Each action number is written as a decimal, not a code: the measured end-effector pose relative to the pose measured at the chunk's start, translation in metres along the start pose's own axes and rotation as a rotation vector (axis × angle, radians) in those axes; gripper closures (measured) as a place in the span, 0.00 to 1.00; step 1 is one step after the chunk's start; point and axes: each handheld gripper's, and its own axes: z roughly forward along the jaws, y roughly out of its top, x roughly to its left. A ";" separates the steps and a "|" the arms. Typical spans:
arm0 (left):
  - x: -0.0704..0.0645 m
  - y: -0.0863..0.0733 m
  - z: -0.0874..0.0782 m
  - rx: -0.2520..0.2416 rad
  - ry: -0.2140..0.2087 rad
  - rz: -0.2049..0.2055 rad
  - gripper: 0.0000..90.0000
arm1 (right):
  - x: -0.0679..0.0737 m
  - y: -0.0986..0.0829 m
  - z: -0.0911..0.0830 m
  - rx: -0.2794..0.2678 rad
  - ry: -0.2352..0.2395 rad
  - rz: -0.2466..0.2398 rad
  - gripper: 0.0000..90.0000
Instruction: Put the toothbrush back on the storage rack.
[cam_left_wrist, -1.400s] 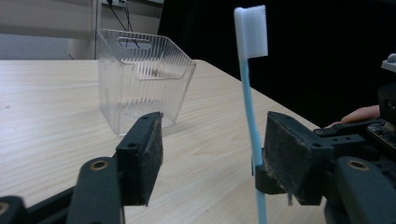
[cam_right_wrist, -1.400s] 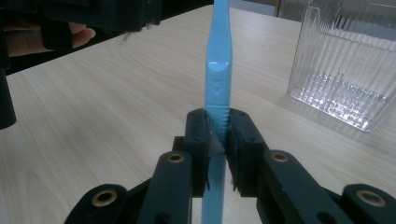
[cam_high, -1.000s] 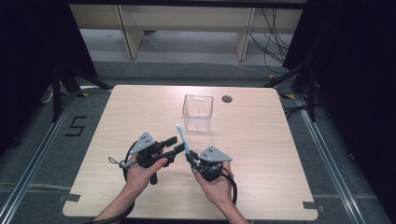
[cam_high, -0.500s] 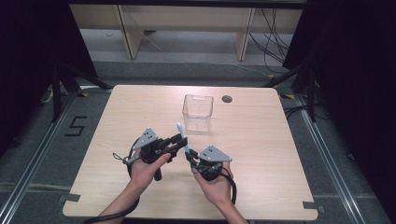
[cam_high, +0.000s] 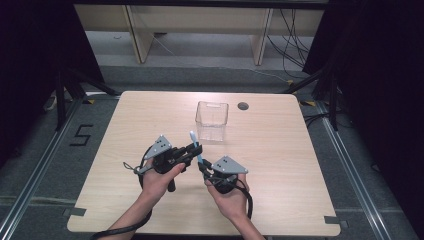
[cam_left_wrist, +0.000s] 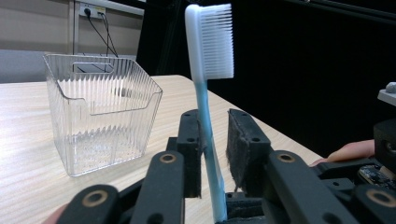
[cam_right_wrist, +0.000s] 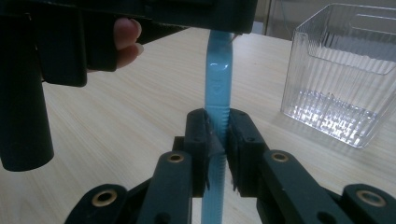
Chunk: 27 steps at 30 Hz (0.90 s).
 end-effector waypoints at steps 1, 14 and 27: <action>0.000 0.000 0.000 -0.001 -0.001 -0.001 0.86 | 0.000 0.000 0.000 0.003 0.014 0.009 0.88; -0.005 0.008 0.004 0.006 -0.033 0.068 0.95 | -0.001 0.005 0.002 0.008 -0.002 0.005 0.85; -0.007 0.011 0.007 0.016 -0.026 0.146 0.95 | -0.004 0.014 0.000 -0.019 -0.023 -0.010 0.71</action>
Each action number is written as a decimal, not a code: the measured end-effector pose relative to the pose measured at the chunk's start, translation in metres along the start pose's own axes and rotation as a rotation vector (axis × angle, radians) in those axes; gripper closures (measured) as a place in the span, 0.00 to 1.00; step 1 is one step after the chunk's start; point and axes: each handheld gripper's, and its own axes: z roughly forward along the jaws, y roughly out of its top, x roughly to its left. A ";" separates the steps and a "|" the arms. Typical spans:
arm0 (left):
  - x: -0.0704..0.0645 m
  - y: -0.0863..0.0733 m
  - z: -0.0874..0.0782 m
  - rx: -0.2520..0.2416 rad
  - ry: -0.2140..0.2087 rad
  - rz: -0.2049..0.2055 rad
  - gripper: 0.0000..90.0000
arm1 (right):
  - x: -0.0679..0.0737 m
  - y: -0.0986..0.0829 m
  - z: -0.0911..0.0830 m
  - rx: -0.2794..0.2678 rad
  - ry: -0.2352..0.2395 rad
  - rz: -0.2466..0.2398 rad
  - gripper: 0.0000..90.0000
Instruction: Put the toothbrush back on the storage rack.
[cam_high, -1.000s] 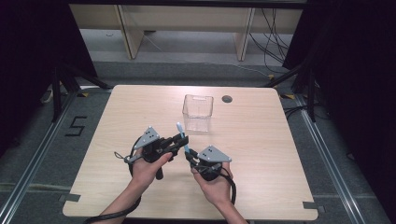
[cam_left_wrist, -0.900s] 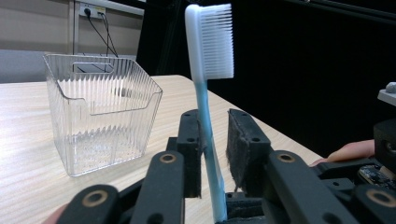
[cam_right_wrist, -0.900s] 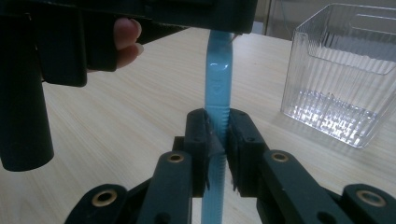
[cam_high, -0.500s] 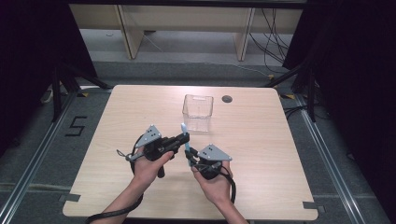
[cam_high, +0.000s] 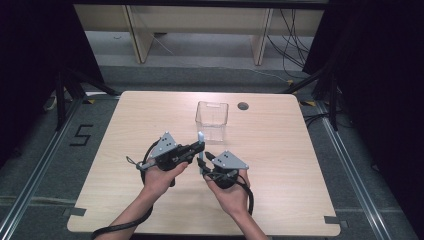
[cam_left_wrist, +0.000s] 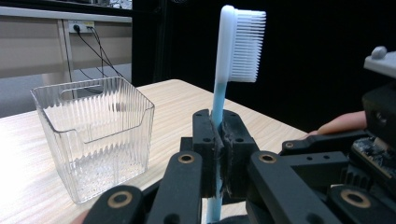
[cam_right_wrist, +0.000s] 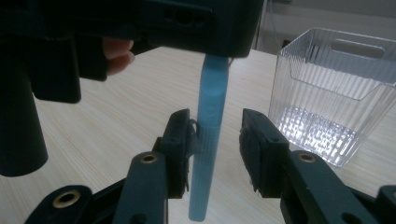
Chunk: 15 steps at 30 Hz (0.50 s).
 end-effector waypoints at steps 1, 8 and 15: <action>0.000 0.000 0.000 0.008 0.005 0.003 0.95 | 0.000 0.001 0.000 -0.010 -0.007 -0.007 0.71; 0.000 -0.002 0.001 0.015 0.005 0.023 0.95 | 0.003 0.004 -0.001 -0.015 -0.008 0.015 0.77; 0.001 -0.002 0.001 0.019 0.000 0.034 0.95 | 0.004 0.007 0.001 -0.030 -0.007 -0.025 0.85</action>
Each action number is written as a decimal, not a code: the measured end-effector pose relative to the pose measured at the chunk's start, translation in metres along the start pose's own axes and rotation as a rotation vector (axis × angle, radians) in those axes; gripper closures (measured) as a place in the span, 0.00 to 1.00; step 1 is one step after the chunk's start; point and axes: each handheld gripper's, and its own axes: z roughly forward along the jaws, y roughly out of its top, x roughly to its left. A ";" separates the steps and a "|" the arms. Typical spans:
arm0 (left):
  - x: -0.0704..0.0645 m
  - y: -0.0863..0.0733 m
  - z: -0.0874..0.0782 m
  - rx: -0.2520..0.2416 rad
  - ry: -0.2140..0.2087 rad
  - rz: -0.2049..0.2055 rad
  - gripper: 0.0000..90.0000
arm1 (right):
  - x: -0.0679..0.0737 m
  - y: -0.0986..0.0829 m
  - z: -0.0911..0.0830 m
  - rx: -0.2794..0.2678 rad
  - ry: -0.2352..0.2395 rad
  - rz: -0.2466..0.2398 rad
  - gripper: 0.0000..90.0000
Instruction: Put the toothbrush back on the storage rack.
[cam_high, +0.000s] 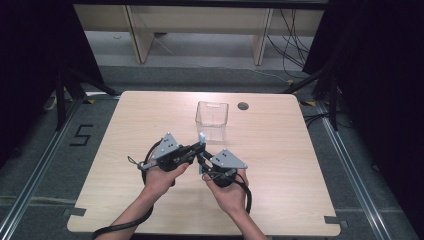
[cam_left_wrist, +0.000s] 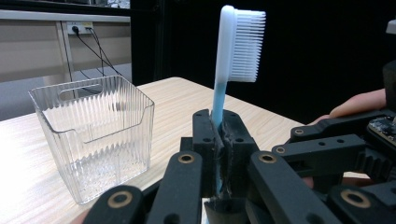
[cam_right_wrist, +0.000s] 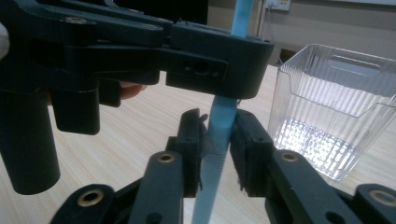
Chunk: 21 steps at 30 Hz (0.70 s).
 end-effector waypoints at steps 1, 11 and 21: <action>0.001 0.000 0.000 -0.002 -0.003 -0.005 0.95 | 0.000 0.000 0.000 -0.007 -0.002 0.006 0.86; 0.001 0.000 0.000 -0.006 -0.002 -0.002 0.93 | 0.000 0.001 -0.001 0.013 -0.025 0.012 0.88; 0.001 0.005 -0.014 -0.007 0.059 0.025 0.51 | -0.010 0.004 0.001 -0.011 -0.051 0.051 0.88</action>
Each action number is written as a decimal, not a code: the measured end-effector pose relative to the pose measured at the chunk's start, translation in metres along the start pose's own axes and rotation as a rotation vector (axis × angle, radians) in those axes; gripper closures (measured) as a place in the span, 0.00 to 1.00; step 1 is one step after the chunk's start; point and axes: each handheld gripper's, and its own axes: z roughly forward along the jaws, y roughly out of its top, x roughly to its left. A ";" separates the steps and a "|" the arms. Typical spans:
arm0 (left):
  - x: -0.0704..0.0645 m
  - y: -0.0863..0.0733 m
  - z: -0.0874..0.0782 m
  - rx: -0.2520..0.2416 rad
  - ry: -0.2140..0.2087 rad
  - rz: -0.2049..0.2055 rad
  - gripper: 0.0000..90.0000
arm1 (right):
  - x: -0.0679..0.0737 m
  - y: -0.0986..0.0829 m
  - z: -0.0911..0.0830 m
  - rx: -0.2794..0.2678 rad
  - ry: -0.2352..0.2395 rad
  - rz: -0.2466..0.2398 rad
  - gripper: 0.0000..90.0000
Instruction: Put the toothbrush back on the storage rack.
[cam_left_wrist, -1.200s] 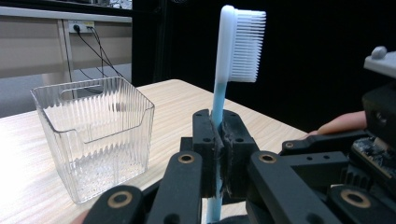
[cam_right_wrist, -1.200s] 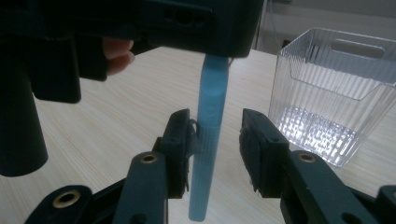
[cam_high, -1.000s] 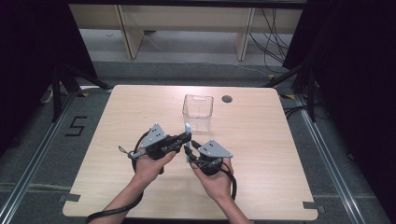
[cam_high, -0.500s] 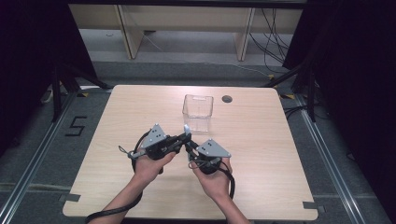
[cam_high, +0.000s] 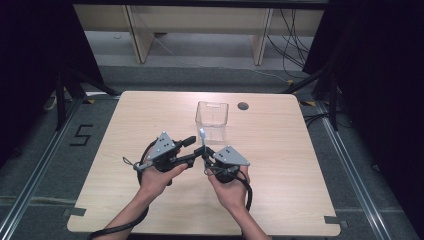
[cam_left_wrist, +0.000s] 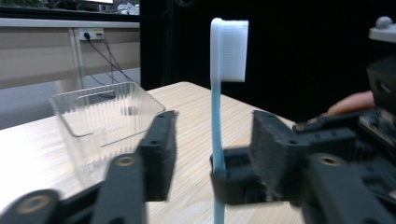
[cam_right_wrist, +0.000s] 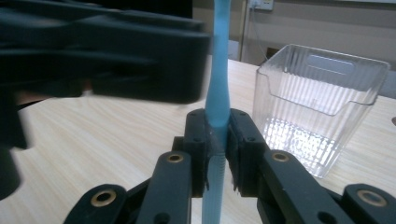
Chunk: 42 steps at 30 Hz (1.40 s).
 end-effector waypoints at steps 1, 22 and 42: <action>0.000 0.000 0.000 0.000 0.000 0.000 0.49 | 0.000 0.000 0.000 0.000 0.000 0.000 0.88; 0.031 -0.025 -0.056 0.056 0.155 0.050 0.41 | -0.029 0.011 -0.003 -0.059 -0.051 0.050 0.88; 0.060 -0.061 -0.099 0.079 0.303 0.041 0.41 | -0.056 0.036 0.002 -0.120 -0.087 0.070 0.88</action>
